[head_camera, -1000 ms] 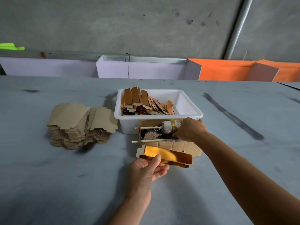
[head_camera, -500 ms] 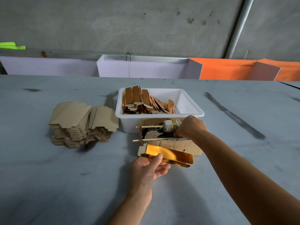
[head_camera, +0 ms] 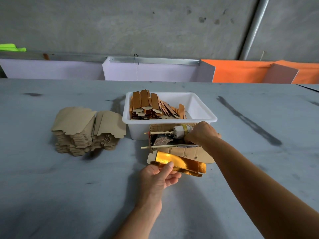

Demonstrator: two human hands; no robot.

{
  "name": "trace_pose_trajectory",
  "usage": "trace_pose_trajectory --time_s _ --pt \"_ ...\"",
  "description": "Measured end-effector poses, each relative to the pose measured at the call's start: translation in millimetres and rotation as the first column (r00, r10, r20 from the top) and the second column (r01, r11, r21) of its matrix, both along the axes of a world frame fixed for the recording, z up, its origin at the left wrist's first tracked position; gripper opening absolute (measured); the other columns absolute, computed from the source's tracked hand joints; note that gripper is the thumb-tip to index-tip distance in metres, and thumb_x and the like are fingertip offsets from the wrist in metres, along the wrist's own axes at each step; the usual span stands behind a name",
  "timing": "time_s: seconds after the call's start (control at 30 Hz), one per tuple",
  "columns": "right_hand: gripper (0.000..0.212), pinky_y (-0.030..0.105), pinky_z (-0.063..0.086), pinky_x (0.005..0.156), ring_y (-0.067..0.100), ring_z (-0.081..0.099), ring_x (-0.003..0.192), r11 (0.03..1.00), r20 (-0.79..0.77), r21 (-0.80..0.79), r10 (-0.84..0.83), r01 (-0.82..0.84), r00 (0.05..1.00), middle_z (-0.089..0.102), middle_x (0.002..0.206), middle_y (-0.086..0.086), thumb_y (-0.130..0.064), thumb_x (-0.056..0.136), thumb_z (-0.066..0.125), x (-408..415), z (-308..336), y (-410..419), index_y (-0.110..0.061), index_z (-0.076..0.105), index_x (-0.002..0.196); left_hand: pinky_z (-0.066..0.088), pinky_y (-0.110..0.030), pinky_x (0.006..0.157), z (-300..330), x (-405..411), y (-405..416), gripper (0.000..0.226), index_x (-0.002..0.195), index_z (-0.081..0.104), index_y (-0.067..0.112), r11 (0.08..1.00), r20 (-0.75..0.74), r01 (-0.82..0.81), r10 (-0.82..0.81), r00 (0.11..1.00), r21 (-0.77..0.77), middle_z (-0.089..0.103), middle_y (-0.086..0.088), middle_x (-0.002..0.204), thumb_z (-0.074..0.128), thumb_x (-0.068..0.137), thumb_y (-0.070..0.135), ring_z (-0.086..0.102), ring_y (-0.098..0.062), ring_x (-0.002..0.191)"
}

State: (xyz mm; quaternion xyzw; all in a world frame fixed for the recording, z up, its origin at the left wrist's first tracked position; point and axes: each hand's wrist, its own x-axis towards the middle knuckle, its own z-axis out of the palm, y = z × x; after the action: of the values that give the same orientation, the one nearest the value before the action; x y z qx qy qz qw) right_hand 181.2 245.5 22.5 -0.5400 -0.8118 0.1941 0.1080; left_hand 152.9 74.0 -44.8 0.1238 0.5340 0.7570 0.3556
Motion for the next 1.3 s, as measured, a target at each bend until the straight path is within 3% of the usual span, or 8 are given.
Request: trace_pose_trajectory --time_s 0.27,0.37,0.43,0.5,0.93,1.17,1.3 --pt "0.034 0.040 0.050 0.091 0.023 0.057 0.091 0.978 -0.133 -0.207 -0.036 0.007 0.990 0.056 0.086 0.007 -0.022 0.069 0.079 -0.3 6.5 4.3 -0.013 0.048 0.081 0.055 -0.025 0.052 1.2 0.0 -0.1 0.011 0.080 0.063 0.000 1.000 -0.001 0.009 -0.009 1.000 -0.004 0.071 -0.014 0.065 0.066 0.084 0.010 0.070 -0.025 0.061" --pt "0.034 0.028 0.052 0.071 0.017 0.054 0.077 0.963 -0.162 -0.270 -0.050 0.004 0.986 0.054 0.084 0.007 -0.016 0.070 0.078 0.8 11.0 5.4 -0.011 0.050 0.089 0.055 -0.025 0.052 0.7 0.1 -0.3 0.011 0.081 0.063 0.000 1.000 -0.001 0.012 -0.012 1.000 -0.008 0.071 -0.014 0.066 0.066 0.084 0.010 0.070 -0.025 0.061" --pt "0.035 0.023 0.042 0.054 0.014 0.050 0.070 0.953 -0.164 -0.302 -0.046 -0.006 0.985 0.052 0.082 0.006 -0.015 0.072 0.077 1.6 14.0 4.6 -0.010 0.049 0.093 0.055 -0.025 0.052 0.3 -0.3 -0.4 0.011 0.081 0.063 0.000 1.000 -0.002 0.012 -0.012 1.000 -0.012 0.071 -0.014 0.066 0.066 0.084 0.010 0.071 -0.025 0.062" --pt "0.035 0.021 0.037 0.050 0.013 0.049 0.069 0.947 -0.163 -0.321 -0.036 -0.018 0.986 0.052 0.082 0.005 -0.015 0.073 0.077 2.0 15.4 4.7 -0.010 0.049 0.094 0.055 -0.026 0.053 0.2 -0.8 -0.3 0.011 0.081 0.063 0.001 1.000 -0.002 0.014 -0.014 1.000 -0.015 0.071 -0.015 0.066 0.066 0.084 0.010 0.071 -0.025 0.062" --pt "0.040 0.021 0.034 0.052 0.013 0.045 0.068 0.963 -0.096 -0.259 0.046 -0.070 0.994 0.048 0.081 0.003 -0.021 0.072 0.078 1.7 10.0 9.6 -0.013 0.047 0.096 0.055 -0.026 0.053 -2.7 -1.5 1.4 0.011 0.083 0.064 0.000 1.000 -0.018 0.021 -0.021 1.000 -0.018 0.071 -0.016 0.067 0.066 0.084 0.010 0.071 -0.027 0.064" --pt "0.041 0.034 0.051 0.087 0.018 0.055 0.084 0.989 -0.050 -0.143 0.035 -0.042 0.998 0.054 0.084 0.003 -0.030 0.070 0.080 -3.0 -3.3 11.5 -0.016 0.049 0.093 0.055 -0.026 0.055 -4.0 -1.5 1.6 0.012 0.083 0.064 0.000 1.000 -0.038 0.019 -0.020 0.999 -0.020 0.071 -0.016 0.068 0.066 0.084 0.012 0.071 -0.027 0.064" --pt "0.039 0.038 0.049 0.092 0.021 0.056 0.093 0.990 -0.056 -0.143 0.005 -0.013 0.998 0.055 0.088 0.005 -0.027 0.071 0.079 -4.6 -5.1 10.1 -0.014 0.049 0.093 0.056 -0.026 0.054 -3.7 -1.0 1.1 0.013 0.083 0.064 0.000 1.000 -0.041 0.018 -0.019 0.999 -0.024 0.071 -0.015 0.068 0.066 0.084 0.012 0.071 -0.026 0.064"
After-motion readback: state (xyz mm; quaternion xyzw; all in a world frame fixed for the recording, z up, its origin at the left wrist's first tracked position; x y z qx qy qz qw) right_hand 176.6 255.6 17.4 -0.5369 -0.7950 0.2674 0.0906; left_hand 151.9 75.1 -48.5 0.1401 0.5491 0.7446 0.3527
